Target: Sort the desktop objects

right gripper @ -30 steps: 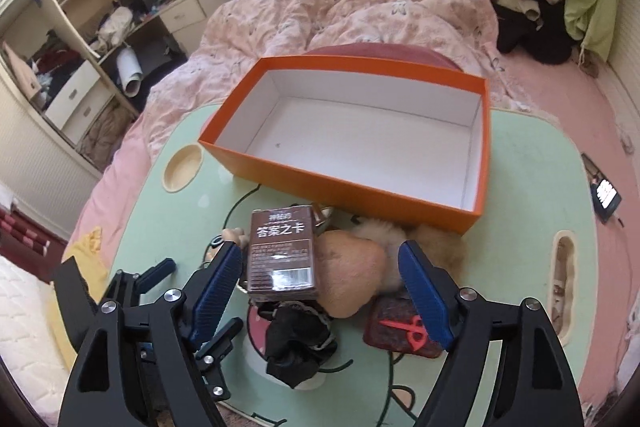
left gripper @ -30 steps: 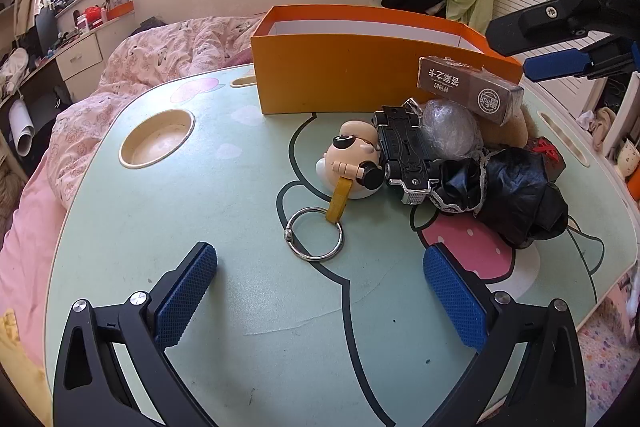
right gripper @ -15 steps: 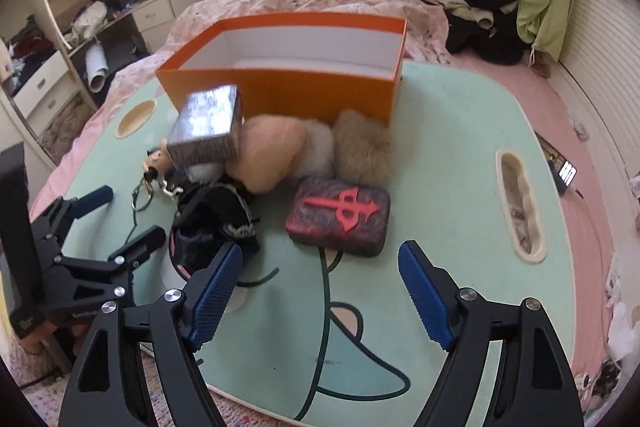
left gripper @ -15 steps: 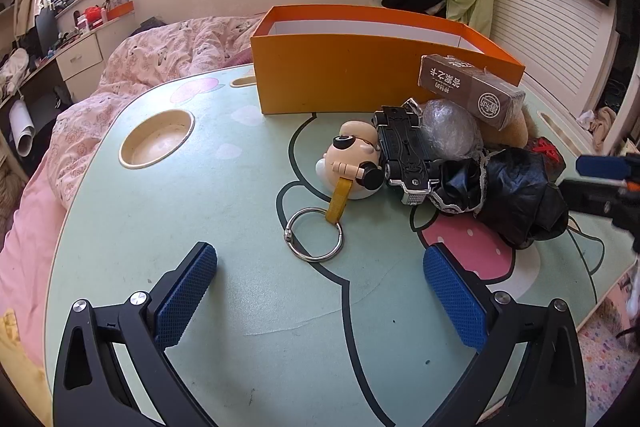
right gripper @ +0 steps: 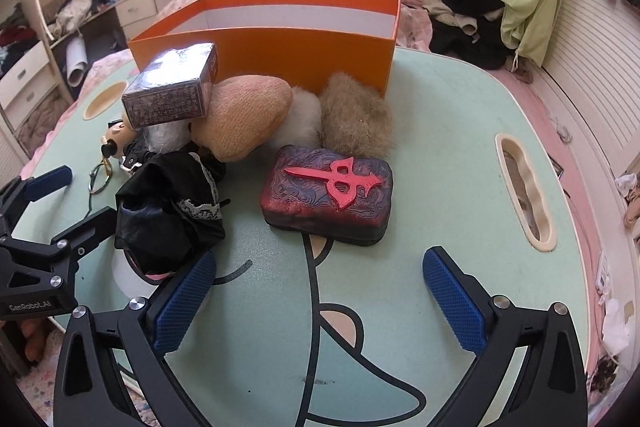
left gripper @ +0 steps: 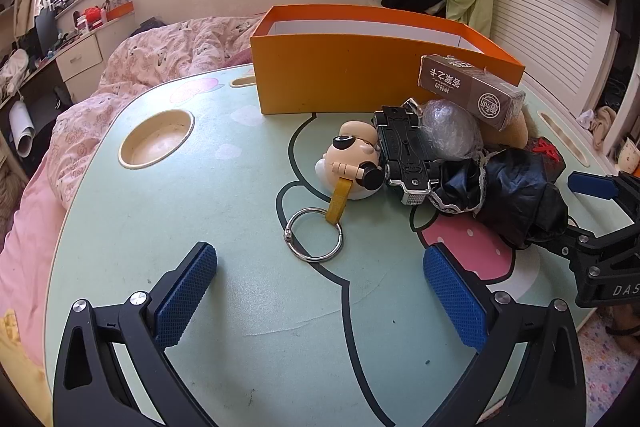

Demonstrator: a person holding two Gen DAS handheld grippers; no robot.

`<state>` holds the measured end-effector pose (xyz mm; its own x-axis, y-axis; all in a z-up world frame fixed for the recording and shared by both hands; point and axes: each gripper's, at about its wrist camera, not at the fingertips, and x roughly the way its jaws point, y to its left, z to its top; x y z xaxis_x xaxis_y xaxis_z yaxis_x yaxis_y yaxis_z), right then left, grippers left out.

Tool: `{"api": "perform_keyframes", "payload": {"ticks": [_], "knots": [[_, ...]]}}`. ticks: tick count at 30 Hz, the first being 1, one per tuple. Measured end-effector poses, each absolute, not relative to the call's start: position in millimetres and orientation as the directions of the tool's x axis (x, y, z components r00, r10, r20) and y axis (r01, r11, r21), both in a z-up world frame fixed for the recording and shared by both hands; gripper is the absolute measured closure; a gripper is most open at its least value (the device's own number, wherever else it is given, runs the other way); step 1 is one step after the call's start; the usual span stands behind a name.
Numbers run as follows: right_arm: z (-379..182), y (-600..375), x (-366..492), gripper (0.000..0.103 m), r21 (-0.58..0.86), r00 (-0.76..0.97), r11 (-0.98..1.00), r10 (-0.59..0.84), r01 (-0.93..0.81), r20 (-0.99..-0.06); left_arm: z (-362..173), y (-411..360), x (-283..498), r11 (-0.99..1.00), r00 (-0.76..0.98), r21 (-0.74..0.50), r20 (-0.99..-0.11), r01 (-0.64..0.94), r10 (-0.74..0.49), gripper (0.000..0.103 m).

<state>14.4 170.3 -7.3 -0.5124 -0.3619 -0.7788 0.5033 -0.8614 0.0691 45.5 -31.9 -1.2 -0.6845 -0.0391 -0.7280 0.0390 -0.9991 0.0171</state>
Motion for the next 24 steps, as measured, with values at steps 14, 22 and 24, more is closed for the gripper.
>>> {"api": "perform_keyframes", "payload": {"ticks": [14, 22, 24], "knots": [[-8, 171, 16, 0.0, 0.078, -0.511, -0.864, -0.365, 0.497, -0.779, 143, -29, 2, -0.991, -0.712, -0.129, -0.691, -0.045, 0.122, 0.0], [-6, 170, 18, 0.0, 0.082, -0.512, -0.864, -0.369, 0.497, -0.776, 124, 5, -102, -0.995, -0.588, -0.076, -0.803, -0.059, 0.096, 0.0], [-6, 171, 18, 0.0, 0.083, -0.513, -0.864, -0.369, 0.497, -0.775, 110, 11, -115, -0.998, -0.564, -0.055, -0.823, -0.044, 0.07, 0.0]]}}
